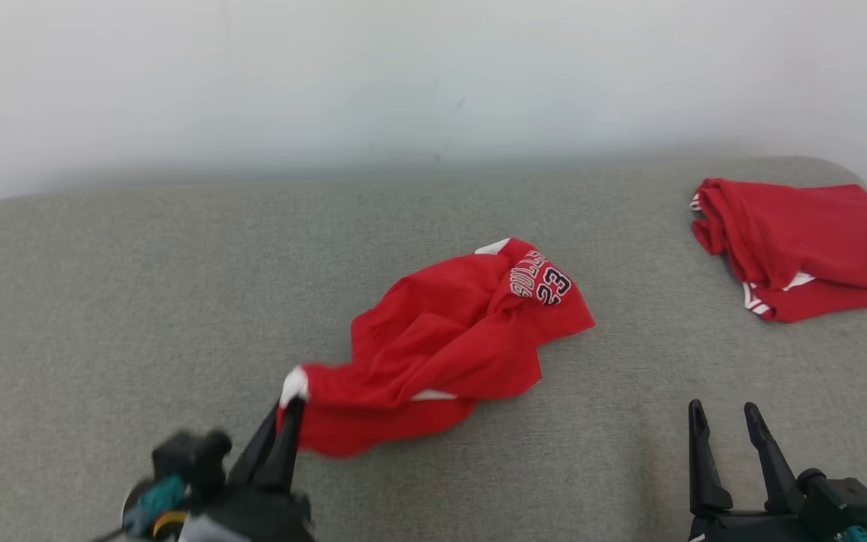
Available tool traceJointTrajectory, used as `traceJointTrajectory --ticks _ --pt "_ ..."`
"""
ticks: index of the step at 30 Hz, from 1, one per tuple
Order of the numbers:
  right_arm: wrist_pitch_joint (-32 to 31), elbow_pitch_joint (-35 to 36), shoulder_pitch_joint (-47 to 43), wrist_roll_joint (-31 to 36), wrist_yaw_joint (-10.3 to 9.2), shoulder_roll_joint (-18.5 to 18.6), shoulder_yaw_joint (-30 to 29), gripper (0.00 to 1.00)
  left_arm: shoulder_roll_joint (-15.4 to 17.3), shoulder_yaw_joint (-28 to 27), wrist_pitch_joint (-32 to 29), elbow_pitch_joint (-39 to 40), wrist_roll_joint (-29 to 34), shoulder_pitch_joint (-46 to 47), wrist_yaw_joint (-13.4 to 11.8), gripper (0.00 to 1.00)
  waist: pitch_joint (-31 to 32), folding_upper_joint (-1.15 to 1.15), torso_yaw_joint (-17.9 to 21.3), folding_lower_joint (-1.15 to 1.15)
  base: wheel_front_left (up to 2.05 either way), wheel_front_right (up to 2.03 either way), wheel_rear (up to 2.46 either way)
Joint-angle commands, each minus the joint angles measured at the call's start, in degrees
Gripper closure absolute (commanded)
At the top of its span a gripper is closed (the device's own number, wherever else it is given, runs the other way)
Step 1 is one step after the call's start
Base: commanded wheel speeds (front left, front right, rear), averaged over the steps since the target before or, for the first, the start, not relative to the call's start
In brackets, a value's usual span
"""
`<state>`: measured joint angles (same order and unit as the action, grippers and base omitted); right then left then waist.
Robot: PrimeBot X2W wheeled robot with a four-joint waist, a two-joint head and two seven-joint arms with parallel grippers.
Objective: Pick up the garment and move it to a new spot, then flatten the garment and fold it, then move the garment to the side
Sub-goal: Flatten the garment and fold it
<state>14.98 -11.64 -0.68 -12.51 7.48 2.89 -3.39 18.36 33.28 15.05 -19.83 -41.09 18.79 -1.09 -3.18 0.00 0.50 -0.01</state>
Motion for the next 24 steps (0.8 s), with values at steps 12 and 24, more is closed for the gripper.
traceJointTrajectory --ticks 12,24 --pt "0.26 -0.43 1.27 1.12 0.05 -0.04 0.38 0.00 -4.32 -2.92 0.16 -3.38 1.53 -11.23 2.47 1.00 -2.20 0.00 -3.04 0.01 0.00 0.00 0.00" --pt "0.26 -0.45 0.00 0.15 0.05 -0.02 -0.28 0.00 -7.05 -9.99 0.16 5.16 9.37 -18.89 3.21 0.00 -1.12 0.00 -4.01 0.01 0.00 0.00 0.00"
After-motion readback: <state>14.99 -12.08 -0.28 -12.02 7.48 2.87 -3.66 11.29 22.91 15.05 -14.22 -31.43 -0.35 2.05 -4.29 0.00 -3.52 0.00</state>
